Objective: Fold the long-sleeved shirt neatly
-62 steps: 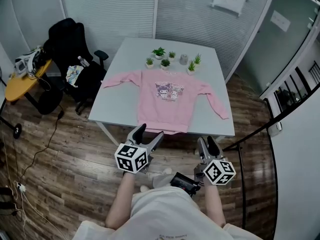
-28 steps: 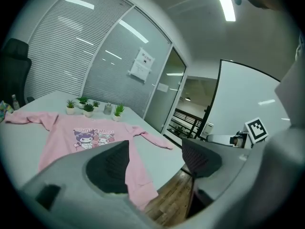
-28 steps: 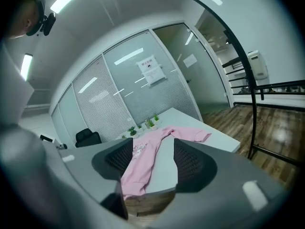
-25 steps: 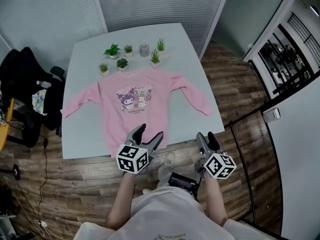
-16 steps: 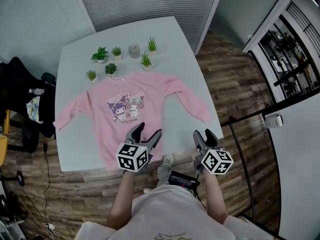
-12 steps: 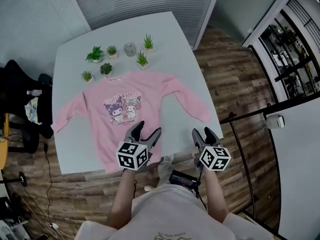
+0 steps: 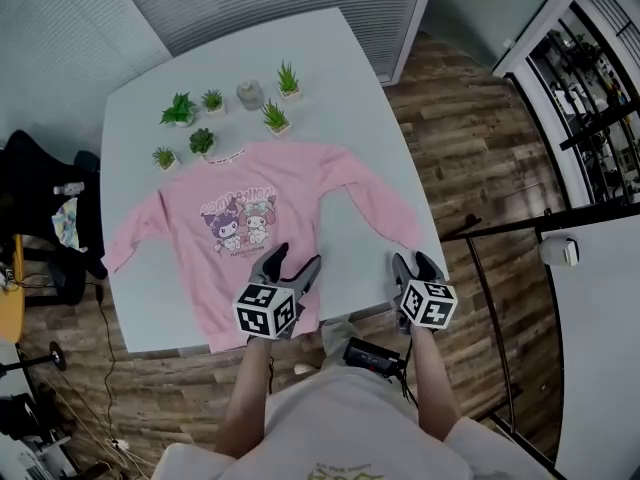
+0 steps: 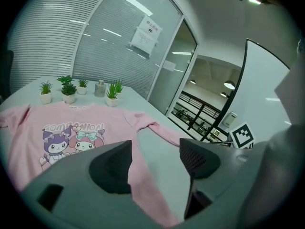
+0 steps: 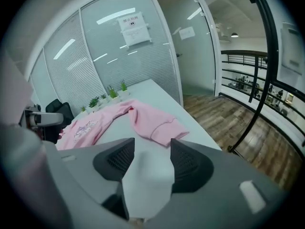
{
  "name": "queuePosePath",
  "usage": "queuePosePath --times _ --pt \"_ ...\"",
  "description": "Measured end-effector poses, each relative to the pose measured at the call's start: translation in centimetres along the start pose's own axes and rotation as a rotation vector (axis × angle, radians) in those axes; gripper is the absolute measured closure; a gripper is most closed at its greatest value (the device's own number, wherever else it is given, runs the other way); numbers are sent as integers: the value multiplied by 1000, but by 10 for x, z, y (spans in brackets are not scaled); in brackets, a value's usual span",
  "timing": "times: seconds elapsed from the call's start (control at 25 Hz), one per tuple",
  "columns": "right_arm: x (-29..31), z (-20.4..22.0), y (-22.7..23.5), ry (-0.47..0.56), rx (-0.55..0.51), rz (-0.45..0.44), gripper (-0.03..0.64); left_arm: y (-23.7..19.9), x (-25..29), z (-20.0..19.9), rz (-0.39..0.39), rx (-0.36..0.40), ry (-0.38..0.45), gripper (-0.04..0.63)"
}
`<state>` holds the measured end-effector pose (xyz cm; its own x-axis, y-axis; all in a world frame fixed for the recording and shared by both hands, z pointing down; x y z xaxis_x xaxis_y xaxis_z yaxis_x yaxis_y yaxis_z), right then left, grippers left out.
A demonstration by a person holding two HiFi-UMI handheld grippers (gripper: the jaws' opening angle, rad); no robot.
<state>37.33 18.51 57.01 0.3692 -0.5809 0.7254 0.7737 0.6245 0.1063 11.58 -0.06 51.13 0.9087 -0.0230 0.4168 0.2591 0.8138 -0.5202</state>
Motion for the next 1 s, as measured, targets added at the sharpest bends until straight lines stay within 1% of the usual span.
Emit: queuePosePath --times 0.28,0.52,0.56,0.6,0.68,0.84,1.0 --pt "33 -9 3 -45 -75 47 373 -7 23 1 -1 -33 -21 305" --pt "49 -20 2 -48 -147 42 382 -10 33 -5 -19 -40 -6 322" --pt "50 -20 2 -54 -164 49 393 -10 34 -6 -22 -40 -8 322" --pt "52 -20 3 -57 -184 60 425 -10 35 -7 -25 -39 -11 324" --pt "53 -20 5 -55 -211 77 543 -11 38 -9 -28 -38 -14 326" --pt "55 -24 8 -49 -210 57 557 -13 42 -15 -35 -34 -20 328" --pt "52 -35 14 -12 -193 56 563 -13 44 -22 -38 -29 -19 331"
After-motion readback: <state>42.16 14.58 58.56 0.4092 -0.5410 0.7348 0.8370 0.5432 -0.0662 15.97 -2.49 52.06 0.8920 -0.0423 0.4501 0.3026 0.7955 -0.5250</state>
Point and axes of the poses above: the fingertips, and each gripper's own axes: x forward along the fingers, y to its right, z out of its underside, the point moved 10 cm from there along -x, backward along the fingers, and after that the axes turned 15 degrees about z, right-handed, at the moved point
